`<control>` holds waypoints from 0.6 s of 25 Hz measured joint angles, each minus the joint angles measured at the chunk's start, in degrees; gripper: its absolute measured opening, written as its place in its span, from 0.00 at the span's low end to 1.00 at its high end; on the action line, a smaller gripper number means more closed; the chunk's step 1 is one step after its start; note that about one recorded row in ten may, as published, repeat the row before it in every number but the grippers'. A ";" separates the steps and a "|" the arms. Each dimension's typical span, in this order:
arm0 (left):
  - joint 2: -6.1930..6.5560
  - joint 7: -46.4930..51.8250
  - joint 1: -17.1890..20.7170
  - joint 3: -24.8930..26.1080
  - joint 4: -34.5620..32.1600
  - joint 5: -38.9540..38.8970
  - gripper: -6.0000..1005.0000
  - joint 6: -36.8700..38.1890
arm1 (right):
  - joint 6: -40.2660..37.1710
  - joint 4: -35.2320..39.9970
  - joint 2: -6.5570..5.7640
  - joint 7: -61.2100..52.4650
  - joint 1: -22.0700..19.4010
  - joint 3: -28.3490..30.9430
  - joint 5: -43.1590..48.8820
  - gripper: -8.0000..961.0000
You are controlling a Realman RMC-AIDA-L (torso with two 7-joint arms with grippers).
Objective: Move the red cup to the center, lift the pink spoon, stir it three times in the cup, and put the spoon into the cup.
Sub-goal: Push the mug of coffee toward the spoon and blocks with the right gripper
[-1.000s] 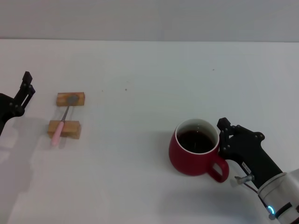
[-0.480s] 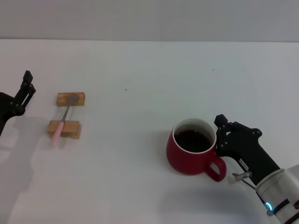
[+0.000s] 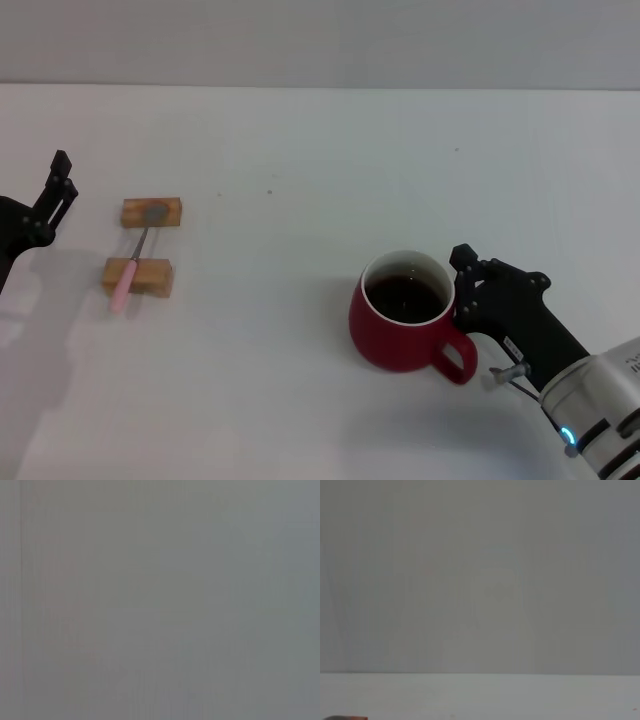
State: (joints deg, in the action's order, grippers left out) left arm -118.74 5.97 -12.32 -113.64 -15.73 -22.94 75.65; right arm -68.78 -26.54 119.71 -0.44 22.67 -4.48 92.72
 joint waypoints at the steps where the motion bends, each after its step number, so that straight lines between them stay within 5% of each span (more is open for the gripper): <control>1: 0.00 0.00 0.00 0.00 0.00 0.00 0.84 -0.05 | 0.11 0.00 0.00 0.00 0.08 0.00 0.00 0.01; 15: 0.08 0.00 -0.02 0.00 0.07 0.00 0.84 -0.22 | 1.78 0.05 0.00 0.00 1.31 0.27 0.00 0.01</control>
State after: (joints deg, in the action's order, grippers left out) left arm -118.65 5.97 -12.34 -113.64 -15.66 -22.94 75.43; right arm -67.00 -26.49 119.71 -0.44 23.98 -4.21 92.72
